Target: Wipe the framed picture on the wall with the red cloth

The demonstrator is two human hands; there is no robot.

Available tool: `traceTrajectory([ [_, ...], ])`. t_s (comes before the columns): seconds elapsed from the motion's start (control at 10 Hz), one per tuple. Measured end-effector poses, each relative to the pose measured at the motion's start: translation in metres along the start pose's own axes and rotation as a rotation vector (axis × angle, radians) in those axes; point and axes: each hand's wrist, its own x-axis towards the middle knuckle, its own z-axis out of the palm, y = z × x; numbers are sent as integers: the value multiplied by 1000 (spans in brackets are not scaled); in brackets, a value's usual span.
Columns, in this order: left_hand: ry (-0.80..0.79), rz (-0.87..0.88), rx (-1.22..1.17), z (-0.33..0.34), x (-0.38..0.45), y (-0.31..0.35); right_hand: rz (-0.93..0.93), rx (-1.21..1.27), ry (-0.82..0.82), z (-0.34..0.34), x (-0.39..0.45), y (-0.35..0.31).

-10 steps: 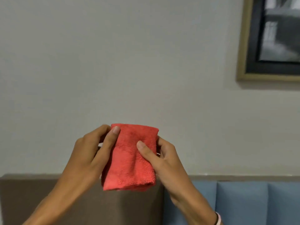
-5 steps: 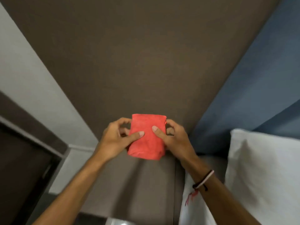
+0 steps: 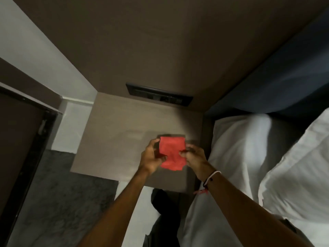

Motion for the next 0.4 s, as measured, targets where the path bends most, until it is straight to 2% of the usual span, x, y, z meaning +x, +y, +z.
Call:
traceTrajectory([
  [0.2,-90,-16,182,20,2,-22,106,-10,-99,7,10,26],
  [0.3,-119,-42,211,16,-5,1,90,-111,-131,4,3,12],
  [0.4,-76,-14,215,7,-15,17,48,-160,-116,-6,-7,3],
])
